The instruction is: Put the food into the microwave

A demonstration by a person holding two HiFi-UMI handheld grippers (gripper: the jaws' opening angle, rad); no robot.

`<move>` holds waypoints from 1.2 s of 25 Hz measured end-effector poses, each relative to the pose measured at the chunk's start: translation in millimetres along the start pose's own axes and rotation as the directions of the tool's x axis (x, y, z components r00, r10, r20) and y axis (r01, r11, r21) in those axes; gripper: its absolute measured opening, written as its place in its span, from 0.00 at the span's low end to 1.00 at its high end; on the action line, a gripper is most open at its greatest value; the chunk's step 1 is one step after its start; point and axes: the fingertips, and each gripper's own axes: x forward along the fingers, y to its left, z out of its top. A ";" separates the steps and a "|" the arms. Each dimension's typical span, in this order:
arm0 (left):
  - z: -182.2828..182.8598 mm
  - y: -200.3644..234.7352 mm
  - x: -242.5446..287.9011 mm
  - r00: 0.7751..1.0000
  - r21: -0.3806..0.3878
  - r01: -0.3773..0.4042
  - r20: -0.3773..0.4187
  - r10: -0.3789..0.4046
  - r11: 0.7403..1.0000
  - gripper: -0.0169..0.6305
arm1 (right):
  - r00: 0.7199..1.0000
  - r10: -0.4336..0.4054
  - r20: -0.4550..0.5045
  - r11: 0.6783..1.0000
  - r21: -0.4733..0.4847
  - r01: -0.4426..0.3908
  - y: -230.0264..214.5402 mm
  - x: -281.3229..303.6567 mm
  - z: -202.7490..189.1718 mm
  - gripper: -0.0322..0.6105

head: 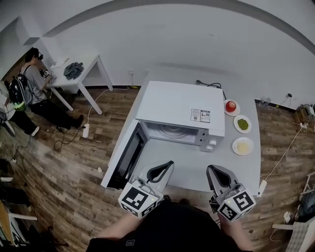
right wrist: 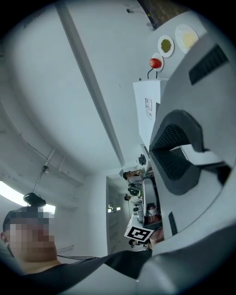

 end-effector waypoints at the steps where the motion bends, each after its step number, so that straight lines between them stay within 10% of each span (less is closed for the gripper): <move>1: 1.6 -0.5 -1.9 1.000 0.002 0.002 0.004 -0.002 1.000 0.04 | 1.000 0.003 0.004 1.000 -0.002 -0.003 1.6 1.2 1.8 0.07; 30: 1.3 18.5 -10.0 0.999 -0.009 -0.036 0.013 0.036 0.999 0.04 | 0.999 0.036 -0.027 0.994 -0.104 -0.039 16.4 23.9 0.4 0.07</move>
